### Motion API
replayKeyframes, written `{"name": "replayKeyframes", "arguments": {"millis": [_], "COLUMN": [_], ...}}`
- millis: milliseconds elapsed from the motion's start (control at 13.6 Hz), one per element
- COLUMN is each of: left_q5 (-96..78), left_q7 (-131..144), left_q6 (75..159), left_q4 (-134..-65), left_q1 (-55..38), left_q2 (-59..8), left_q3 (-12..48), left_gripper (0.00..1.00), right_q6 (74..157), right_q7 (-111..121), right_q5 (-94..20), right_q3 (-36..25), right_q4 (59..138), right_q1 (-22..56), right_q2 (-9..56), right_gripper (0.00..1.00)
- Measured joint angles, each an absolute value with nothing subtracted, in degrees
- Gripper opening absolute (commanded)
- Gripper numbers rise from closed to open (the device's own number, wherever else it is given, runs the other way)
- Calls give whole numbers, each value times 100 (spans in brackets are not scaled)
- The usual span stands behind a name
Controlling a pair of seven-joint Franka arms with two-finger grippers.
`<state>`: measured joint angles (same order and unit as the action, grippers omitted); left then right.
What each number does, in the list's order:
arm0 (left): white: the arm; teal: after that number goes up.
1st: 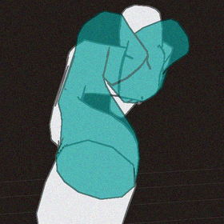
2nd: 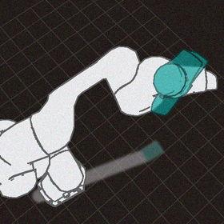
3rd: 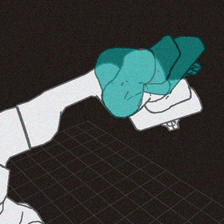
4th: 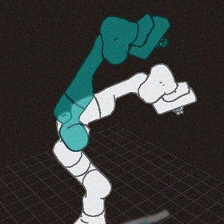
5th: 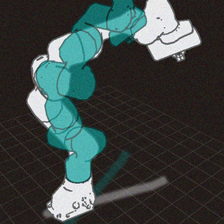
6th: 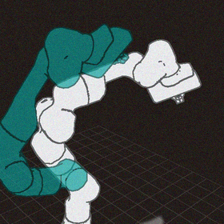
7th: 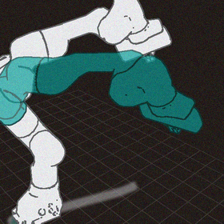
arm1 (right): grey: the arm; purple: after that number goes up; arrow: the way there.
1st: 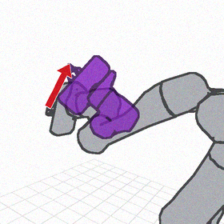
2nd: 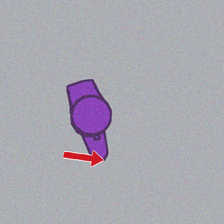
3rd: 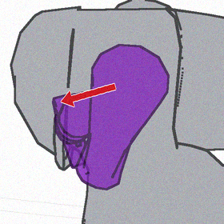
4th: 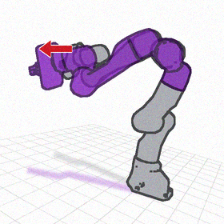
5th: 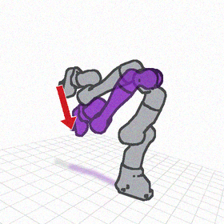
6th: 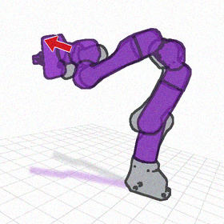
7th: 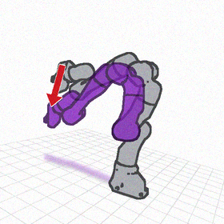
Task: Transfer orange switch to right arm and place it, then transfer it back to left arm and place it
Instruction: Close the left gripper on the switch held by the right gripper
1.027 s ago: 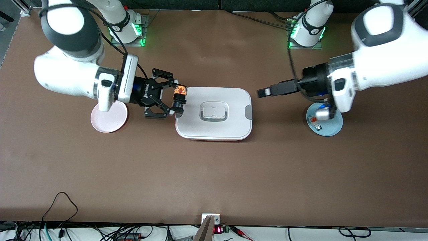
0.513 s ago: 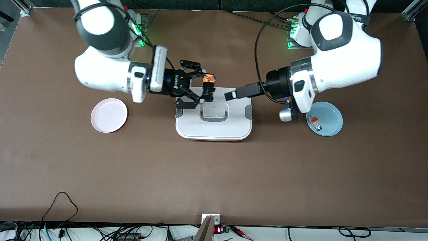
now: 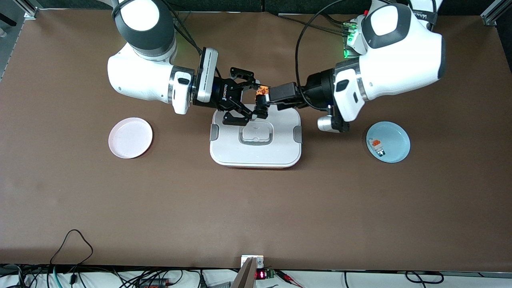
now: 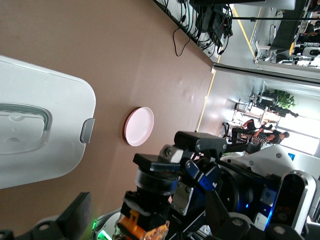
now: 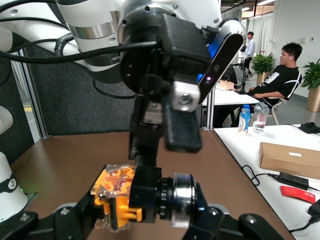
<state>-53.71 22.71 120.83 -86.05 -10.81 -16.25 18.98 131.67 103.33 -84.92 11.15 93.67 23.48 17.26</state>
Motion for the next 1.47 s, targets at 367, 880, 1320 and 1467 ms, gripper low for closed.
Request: {"name": "replayKeyframes", "arguments": {"millis": [367, 880, 1320, 1467], "left_q5": [-5362, -5361, -5340, -5340], "left_q7": [2263, 2256, 2158, 2144], "left_q6": [12083, 12083, 12083, 12084], "left_q4": [-8669, -8705, -8706, -8706], "left_q1": [-1089, -1089, -1087, -1087], "left_q2": [-1626, -1628, -1628, -1628], "left_q3": [2019, 2030, 2031, 2032], "left_gripper": [88, 58, 31, 26], "right_q6": [13224, 13266, 13265, 13265], "right_q7": [10339, 10347, 10339, 10339], "right_q5": [-8492, -8492, -8499, -8499], "right_q3": [1115, 1115, 1112, 1112], "right_q4": [9367, 9367, 9367, 9367], "right_q1": [2349, 2354, 2358, 2358], "right_q2": [1726, 1726, 1725, 1725], "right_gripper": [20, 20, 20, 20]}}
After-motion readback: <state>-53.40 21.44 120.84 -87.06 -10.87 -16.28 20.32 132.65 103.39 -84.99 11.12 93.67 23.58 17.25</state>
